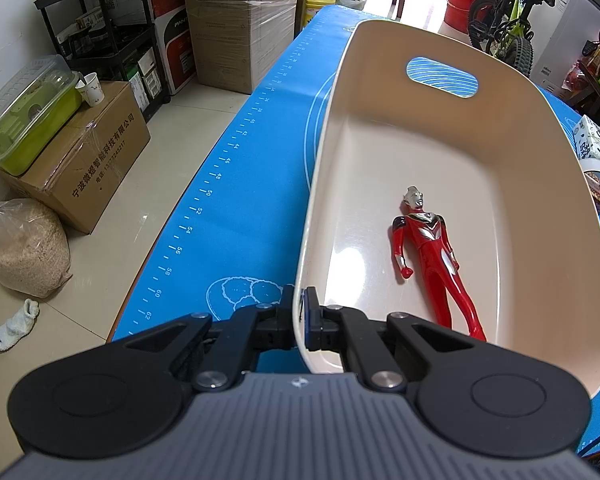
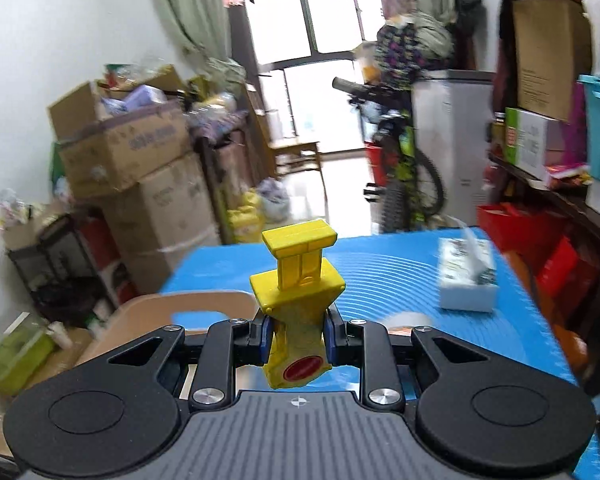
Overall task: Organize rigid objects
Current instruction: 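Carry the yellow launcher with the right gripper and drop it into the basket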
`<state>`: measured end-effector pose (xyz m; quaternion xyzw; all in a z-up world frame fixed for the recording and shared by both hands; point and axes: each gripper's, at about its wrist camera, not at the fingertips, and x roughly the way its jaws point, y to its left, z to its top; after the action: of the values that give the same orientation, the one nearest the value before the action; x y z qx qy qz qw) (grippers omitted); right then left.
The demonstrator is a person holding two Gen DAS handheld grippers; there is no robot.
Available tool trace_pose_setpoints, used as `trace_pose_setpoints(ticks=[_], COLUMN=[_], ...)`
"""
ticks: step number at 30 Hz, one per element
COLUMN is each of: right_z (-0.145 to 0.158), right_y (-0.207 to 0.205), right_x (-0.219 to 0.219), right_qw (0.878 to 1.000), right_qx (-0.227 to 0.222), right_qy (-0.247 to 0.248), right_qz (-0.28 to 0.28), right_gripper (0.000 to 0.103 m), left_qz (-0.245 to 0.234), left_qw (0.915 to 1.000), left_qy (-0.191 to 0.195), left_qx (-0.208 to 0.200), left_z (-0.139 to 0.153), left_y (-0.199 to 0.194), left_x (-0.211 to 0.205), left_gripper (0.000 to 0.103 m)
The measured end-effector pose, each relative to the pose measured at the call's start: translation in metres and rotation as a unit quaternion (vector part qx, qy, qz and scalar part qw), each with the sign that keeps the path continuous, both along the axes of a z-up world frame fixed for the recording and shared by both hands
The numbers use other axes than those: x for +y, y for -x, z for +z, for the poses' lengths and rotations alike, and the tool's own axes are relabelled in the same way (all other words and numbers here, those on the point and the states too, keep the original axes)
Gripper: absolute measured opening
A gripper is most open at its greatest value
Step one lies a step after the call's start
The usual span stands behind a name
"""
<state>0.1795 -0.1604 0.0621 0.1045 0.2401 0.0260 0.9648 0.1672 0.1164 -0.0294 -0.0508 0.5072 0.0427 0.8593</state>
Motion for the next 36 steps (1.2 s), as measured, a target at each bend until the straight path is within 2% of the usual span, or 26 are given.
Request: trace_pose_setpoints(ticks=[7,15,26,31,32,33,36], right_z=[0.003,-0.023,-0.068,-0.072,-0.071,-0.071,-0.066], right_y=[-0.007,-0.008,-0.02,-0.021,-0.022,-0.022,-0.021], right_x=[0.047,0.097,0.138,0.139,0.139,0.138,0.134], right_qw=[0.998,0.989,0.97,0.969,0.969,0.97,0.972], right_qx=[0.002,0.047,0.161,0.172,0.172,0.171,0.162], right_qy=[-0.013,0.008,0.06,0.059,0.058,0.058,0.047], right_qz=[0.069,0.139,0.173,0.169,0.168,0.166,0.166], right_gripper=[0.034,0.034,0.034,0.035,0.039,0.048,0.057], left_qz=[0.001,0.001,0.001,0.001,0.001,0.001,0.001], left_qw=[1.0,1.0,1.0,1.0,1.0,1.0,1.0], left_qy=[0.0,-0.001,-0.001,-0.001,-0.001,-0.001,-0.001], left_qx=[0.0,0.0,0.0,0.0,0.0,0.0,0.0], left_z=[0.0,0.0,0.0,0.0,0.0,0.0,0.0], left_y=[0.0,0.0,0.0,0.0,0.0,0.0,0.0], left_x=[0.0,0.0,0.0,0.0,0.0,0.0,0.0], left_gripper=[0.006,0.006,0.006,0.006,0.006,0.006,0.006])
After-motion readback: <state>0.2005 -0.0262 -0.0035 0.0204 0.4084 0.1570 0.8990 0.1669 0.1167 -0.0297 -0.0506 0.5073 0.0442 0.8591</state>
